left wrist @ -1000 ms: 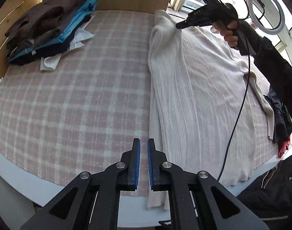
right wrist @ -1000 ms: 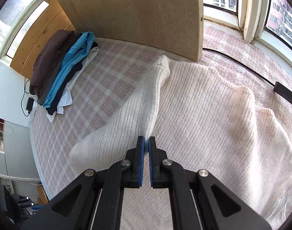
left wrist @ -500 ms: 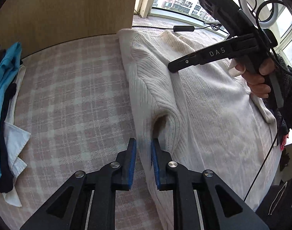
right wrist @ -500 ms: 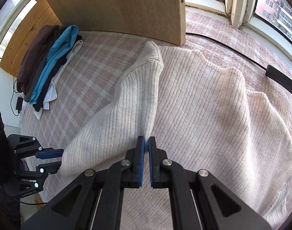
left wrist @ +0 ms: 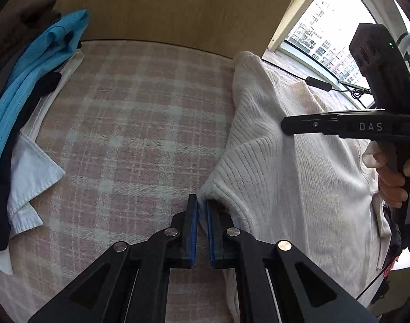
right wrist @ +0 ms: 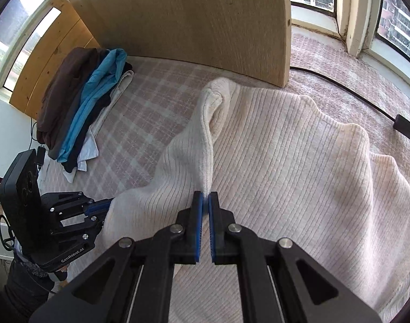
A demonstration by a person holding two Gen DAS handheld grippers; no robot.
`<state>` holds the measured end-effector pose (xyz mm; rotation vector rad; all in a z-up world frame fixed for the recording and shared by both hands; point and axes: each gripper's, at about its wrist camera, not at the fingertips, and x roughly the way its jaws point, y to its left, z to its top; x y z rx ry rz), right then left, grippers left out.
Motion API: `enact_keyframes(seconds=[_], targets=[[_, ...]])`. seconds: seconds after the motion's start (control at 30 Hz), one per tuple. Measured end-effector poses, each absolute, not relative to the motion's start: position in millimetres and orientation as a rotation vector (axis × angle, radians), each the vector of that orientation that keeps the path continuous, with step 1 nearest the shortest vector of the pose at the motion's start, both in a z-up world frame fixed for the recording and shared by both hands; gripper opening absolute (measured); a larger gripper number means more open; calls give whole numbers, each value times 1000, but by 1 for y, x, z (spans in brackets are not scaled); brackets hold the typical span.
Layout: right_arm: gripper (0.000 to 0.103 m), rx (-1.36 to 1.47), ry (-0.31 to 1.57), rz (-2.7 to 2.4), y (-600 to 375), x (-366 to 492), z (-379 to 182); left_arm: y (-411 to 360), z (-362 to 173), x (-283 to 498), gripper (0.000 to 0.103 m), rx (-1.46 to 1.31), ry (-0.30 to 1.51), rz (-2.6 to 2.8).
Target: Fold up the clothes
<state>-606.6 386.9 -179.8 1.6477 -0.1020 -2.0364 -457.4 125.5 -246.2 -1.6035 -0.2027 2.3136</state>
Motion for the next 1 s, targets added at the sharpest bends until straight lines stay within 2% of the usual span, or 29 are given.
enact_keyframes(seconds=[0.1, 0.13, 0.17, 0.23, 0.33, 0.4, 0.43, 0.47, 0.5, 0.67, 0.8, 0.9, 0.93, 1.0], targets=[[6, 1636, -55, -1980, 376, -609, -180, 133, -238, -449, 6, -1552, -120, 2346], [11, 1604, -48, -2003, 373, -611, -172, 133, -237, -449, 6, -1548, -114, 2349], [25, 1571, -39, -2035, 369, -613, -163, 132, -237, -449, 6, -1546, -125, 2351], [43, 1537, -27, -2099, 366, -624, -150, 130, -237, -451, 6, -1543, -145, 2354], [43, 1548, -28, -2116, 361, -645, -148, 126, -233, -448, 6, -1516, -164, 2360], [43, 1599, 87, -2132, 350, -655, -159, 122, -234, -447, 6, -1517, -181, 2359], [37, 1635, 148, -2138, 346, -659, -166, 121, -236, -447, 6, -1524, -183, 2358], [10, 1660, 154, -2117, 344, -662, -173, 120, -238, -447, 6, -1531, -180, 2356], [4, 1682, 113, -2084, 345, -664, -178, 120, -241, -446, 6, -1537, -174, 2354], [4, 1532, -308, -1986, 360, -680, -156, 120, -248, -444, 6, -1552, -163, 2343], [4, 1484, -337, -2021, 359, -692, -151, 117, -248, -444, 6, -1552, -158, 2343], [4, 1459, -471, -1963, 363, -695, -163, 117, -247, -444, 6, -1551, -131, 2336], [4, 1457, -522, -1931, 361, -697, -169, 119, -247, -445, 9, -1558, -116, 2327], [4, 1506, -505, -1953, 351, -698, -181, 116, -244, -446, 11, -1582, -107, 2327]])
